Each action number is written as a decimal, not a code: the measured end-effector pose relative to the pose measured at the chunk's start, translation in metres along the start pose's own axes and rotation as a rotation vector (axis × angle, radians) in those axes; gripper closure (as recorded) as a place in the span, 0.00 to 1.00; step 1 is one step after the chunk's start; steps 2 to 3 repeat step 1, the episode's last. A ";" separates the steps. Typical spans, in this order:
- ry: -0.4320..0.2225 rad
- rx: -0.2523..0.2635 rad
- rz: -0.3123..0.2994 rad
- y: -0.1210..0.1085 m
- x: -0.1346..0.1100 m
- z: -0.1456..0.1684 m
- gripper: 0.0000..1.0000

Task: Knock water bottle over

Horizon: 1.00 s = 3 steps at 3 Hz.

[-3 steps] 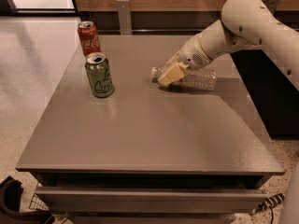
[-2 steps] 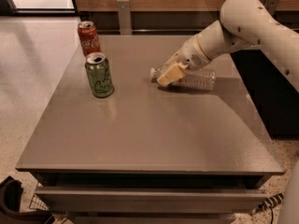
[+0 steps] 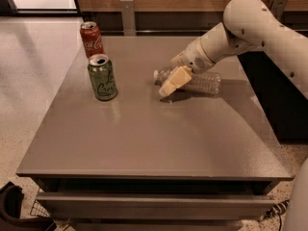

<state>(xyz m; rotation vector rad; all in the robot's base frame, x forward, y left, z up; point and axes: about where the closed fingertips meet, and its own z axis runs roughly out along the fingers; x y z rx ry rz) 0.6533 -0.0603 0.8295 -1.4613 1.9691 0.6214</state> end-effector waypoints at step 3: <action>0.000 0.000 0.000 0.000 0.000 0.000 0.00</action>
Offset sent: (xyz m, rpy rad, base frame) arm 0.0000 0.0000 0.0000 0.0000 0.0000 0.0000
